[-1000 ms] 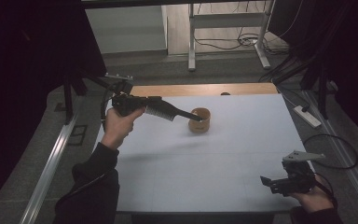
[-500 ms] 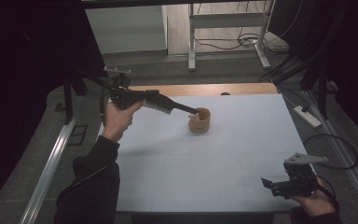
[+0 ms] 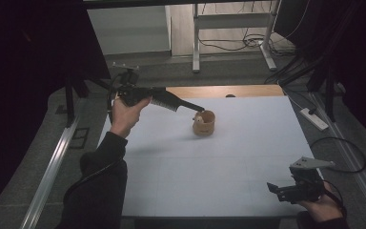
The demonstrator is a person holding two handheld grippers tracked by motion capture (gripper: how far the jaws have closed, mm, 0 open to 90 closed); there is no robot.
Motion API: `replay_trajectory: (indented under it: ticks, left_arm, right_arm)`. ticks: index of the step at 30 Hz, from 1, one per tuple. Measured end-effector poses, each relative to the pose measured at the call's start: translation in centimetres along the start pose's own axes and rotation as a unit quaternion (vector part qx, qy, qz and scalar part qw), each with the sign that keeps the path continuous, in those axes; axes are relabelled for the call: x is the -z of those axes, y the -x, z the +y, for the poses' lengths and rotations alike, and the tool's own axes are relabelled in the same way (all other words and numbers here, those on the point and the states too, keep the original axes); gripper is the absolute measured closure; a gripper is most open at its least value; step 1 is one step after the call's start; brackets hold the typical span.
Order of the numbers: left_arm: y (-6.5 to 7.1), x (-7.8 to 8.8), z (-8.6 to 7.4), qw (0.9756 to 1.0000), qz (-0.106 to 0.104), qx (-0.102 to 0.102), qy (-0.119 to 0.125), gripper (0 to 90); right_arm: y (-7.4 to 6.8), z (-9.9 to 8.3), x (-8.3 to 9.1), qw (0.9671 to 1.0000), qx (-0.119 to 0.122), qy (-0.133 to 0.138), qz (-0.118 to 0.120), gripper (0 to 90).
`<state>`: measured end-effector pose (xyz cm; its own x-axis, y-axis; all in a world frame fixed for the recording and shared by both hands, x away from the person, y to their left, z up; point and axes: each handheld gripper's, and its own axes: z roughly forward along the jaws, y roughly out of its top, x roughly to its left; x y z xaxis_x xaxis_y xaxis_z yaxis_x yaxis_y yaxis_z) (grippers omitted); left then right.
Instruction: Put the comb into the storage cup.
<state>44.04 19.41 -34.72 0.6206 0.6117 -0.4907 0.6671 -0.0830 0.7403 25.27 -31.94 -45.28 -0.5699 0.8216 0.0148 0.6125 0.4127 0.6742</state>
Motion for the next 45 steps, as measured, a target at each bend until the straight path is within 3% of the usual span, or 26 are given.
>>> replay_trajectory:
  ticks: [14, 45]
  left_arm:
    - [-0.6, -2.1, 0.3, 0.9998, 0.008, 0.005, -0.019, 83.1]
    - [-1.4, -4.8, 0.5, 0.9988, 0.015, 0.010, -0.046, 83.1]
  right_arm:
    - [0.1, 0.0, 0.1, 1.0000, -0.001, 0.004, 0.004, 0.0]
    - [0.0, 0.0, 0.0, 1.0000, 0.003, 0.000, 0.006, 0.0]
